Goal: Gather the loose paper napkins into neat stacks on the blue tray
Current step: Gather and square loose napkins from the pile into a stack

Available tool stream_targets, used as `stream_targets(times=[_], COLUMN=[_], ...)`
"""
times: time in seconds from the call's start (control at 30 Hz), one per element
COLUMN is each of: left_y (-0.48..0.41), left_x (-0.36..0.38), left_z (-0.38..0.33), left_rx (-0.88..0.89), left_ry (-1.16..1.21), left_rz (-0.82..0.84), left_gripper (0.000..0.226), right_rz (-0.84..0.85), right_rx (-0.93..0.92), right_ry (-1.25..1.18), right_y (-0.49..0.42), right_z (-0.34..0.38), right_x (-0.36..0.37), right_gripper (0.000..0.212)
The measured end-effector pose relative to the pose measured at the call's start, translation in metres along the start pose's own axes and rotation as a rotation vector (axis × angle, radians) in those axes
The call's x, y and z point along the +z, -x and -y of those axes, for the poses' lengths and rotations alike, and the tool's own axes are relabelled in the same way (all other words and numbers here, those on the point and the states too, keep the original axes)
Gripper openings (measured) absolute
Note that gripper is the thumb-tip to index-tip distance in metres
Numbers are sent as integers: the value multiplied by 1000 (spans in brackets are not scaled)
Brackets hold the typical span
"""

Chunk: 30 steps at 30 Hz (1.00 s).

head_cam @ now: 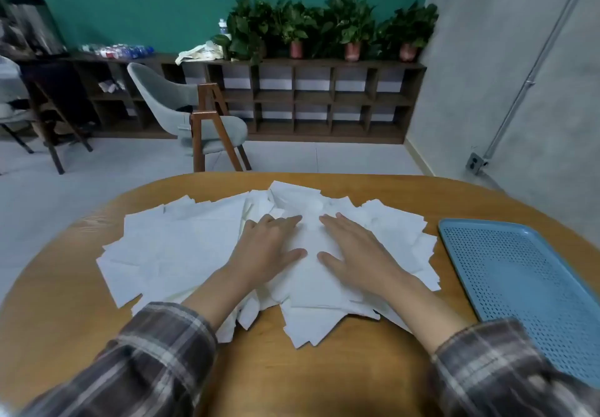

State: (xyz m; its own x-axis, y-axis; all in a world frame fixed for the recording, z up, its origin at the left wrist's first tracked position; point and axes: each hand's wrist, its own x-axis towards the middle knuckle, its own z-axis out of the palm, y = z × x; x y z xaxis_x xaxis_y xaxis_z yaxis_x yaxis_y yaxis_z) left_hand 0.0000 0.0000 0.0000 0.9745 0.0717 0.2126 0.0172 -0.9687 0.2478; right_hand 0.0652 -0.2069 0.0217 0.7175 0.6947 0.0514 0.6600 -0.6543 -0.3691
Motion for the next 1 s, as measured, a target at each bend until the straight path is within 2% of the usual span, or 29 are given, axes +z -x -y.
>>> stream_targets(times=[0.3, 0.37, 0.47, 0.53, 0.7, 0.8, 0.87, 0.93, 1.0], left_y=[-2, 1, 7, 11, 18, 18, 20, 22, 21], left_x=[30, 32, 33, 35, 33, 27, 25, 24, 23], left_z=[6, 3, -2, -3, -5, -6, -8, -11, -15], left_rx=[24, 48, 49, 15, -89, -119, -130, -136, -119], left_ry=[360, 429, 591, 700, 923, 1061, 1090, 1120, 1123], left_rz=[-139, -189, -259, -261, -176, -210, -244, -277, -290], left_gripper=[57, 53, 53, 57, 55, 52, 51, 49, 47], right_rz=[-154, -185, -302, -356, -338, -428, -387, -341, -316], right_rx=[-39, -42, -69, -31, 114, 184, 194, 137, 74], right_ry=[-140, -171, -262, -353, -729, -861, -1002, -1023, -881], right_y=[-28, -30, -25, -17, 7, 17, 26, 34, 36], right_z=[-21, -22, -19, -19, -20, -19, -17, -13, -16], right_x=[37, 39, 34, 28, 13, 9, 8, 6, 7], right_gripper=[57, 45, 15, 7, 8, 28, 43, 43, 30])
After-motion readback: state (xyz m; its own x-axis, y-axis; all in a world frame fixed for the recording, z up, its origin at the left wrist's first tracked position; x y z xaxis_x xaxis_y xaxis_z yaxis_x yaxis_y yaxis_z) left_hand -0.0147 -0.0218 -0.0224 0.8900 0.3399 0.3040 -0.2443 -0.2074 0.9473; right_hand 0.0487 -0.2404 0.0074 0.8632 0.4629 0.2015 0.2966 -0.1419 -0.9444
